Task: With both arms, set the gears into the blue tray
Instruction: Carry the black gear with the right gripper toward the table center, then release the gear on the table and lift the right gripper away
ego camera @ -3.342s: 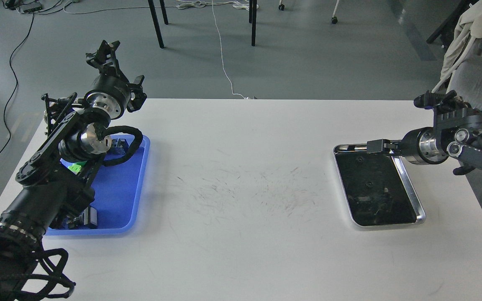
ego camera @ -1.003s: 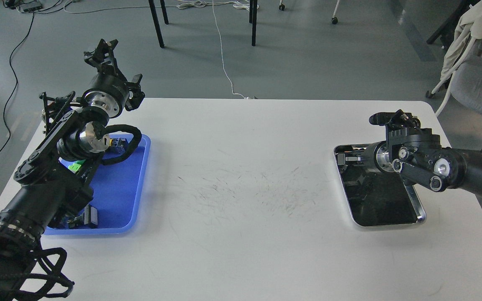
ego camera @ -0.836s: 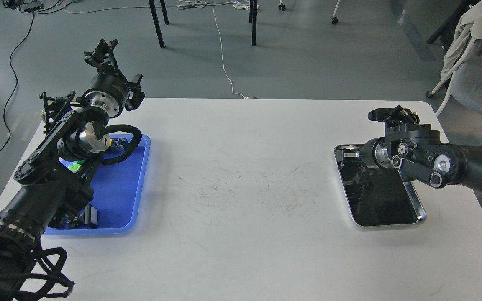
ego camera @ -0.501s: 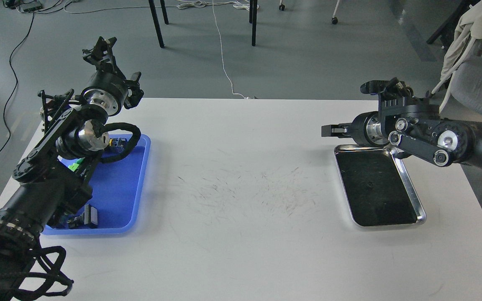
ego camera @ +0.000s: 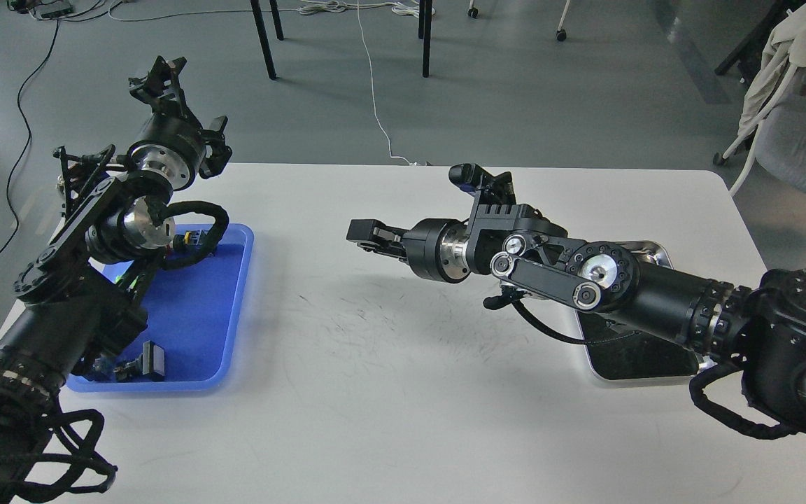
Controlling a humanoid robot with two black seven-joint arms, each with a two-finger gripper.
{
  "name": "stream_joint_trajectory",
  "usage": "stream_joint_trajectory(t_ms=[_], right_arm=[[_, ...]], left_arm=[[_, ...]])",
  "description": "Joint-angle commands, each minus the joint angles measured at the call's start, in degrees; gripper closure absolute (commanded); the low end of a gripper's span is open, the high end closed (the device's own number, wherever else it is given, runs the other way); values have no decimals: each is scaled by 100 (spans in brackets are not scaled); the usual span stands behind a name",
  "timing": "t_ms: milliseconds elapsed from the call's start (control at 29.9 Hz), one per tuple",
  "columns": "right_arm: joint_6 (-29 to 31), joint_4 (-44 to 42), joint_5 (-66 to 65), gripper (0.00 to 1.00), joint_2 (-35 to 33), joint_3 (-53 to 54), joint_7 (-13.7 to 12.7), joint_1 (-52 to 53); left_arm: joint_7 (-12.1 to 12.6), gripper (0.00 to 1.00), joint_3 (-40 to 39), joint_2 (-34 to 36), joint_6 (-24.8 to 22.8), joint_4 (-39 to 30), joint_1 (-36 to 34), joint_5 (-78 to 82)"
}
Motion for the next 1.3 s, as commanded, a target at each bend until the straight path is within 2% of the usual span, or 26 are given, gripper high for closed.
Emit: stream_joint_trajectory(t_ms=[0, 568, 668, 802, 869, 969, 1003, 1270], right_arm=[[-186, -59, 3, 98, 20, -14, -10, -307], [-213, 670, 346, 97, 20, -567, -10, -791], [-221, 670, 346, 94, 20, -567, -19, -791], [-230, 670, 337, 75, 20, -567, -36, -791], [-265, 670, 346, 70, 20, -567, -45, -791], [-292, 679, 355, 41, 20, -567, -36, -782], [-292, 679, 363, 36, 20, -567, -36, -774], [-292, 679, 381, 15, 20, -559, -36, -712]], left_arm=[[-9, 2, 0, -3, 6, -9, 1, -8], [-18, 2, -9, -30, 6, -10, 1, -8], [-18, 2, -9, -12, 6, -10, 1, -8], [-18, 2, -9, -21, 6, -10, 1, -8], [-18, 2, 0, -21, 6, -10, 1, -8], [-18, 2, 0, -12, 6, -27, 10, -8], [-18, 2, 0, -3, 6, -27, 10, -8], [-18, 2, 0, -12, 6, -27, 18, -8]])
